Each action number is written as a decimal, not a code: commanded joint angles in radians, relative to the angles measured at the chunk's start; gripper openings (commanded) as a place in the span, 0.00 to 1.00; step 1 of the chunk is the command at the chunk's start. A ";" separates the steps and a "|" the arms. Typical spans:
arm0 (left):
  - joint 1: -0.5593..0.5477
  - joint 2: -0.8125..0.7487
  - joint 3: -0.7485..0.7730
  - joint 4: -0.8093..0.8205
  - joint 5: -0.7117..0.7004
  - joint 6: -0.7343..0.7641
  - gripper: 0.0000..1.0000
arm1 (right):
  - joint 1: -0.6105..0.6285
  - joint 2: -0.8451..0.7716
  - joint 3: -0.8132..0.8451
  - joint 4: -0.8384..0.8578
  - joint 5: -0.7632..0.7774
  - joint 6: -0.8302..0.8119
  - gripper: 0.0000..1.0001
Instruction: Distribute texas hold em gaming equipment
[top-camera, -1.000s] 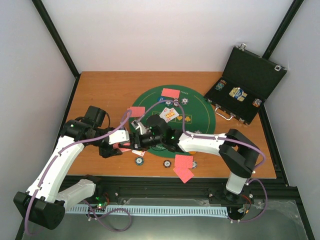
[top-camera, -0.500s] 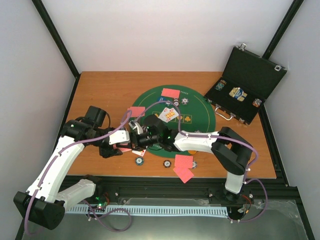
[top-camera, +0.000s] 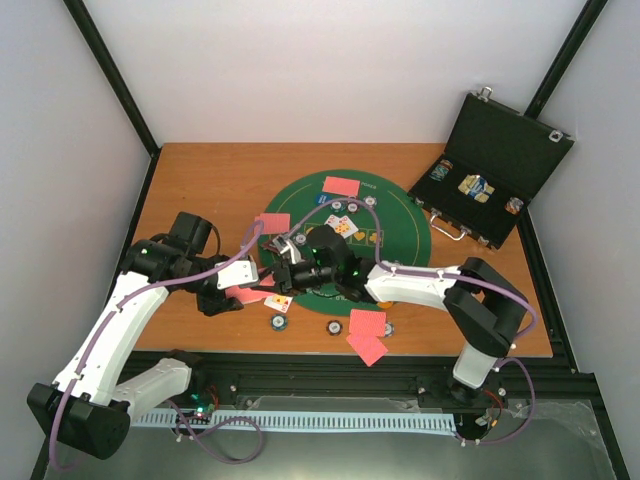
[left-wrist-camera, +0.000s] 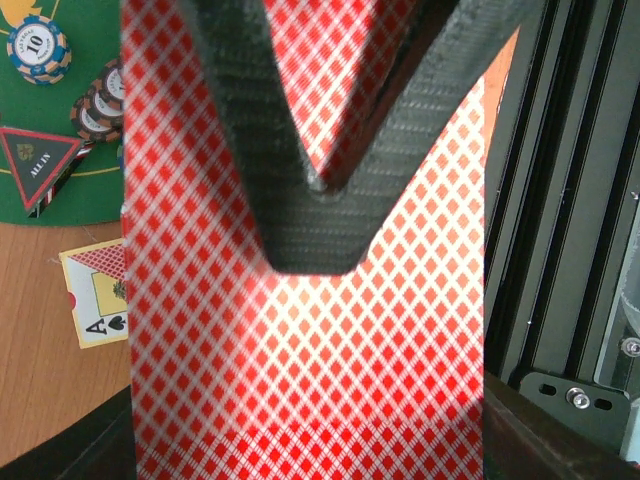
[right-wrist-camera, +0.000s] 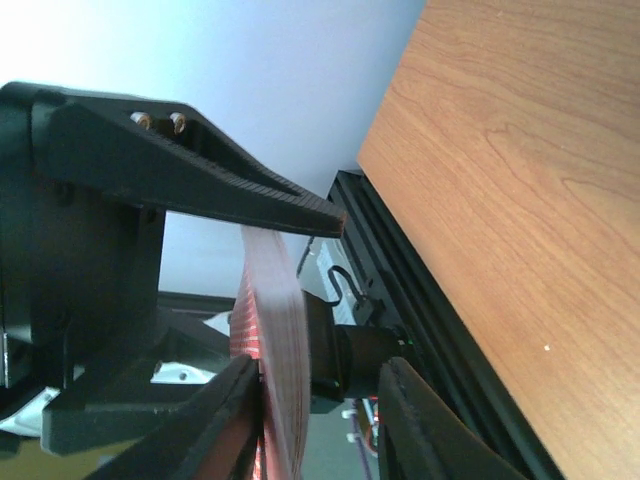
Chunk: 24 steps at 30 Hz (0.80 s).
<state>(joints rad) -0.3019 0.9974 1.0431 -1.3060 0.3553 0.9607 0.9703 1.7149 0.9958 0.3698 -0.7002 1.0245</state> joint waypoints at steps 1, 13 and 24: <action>0.001 -0.013 0.049 0.004 0.038 -0.004 0.52 | -0.011 -0.040 -0.011 -0.142 0.044 -0.035 0.30; 0.001 -0.007 0.034 0.015 0.042 -0.003 0.52 | -0.036 -0.208 0.058 -0.489 0.151 -0.165 0.03; 0.000 -0.005 0.026 0.023 0.038 -0.004 0.52 | -0.212 -0.049 0.426 -1.191 0.737 -0.615 0.03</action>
<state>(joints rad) -0.3019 0.9974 1.0431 -1.3014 0.3676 0.9611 0.7952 1.5440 1.3041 -0.5232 -0.2867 0.6186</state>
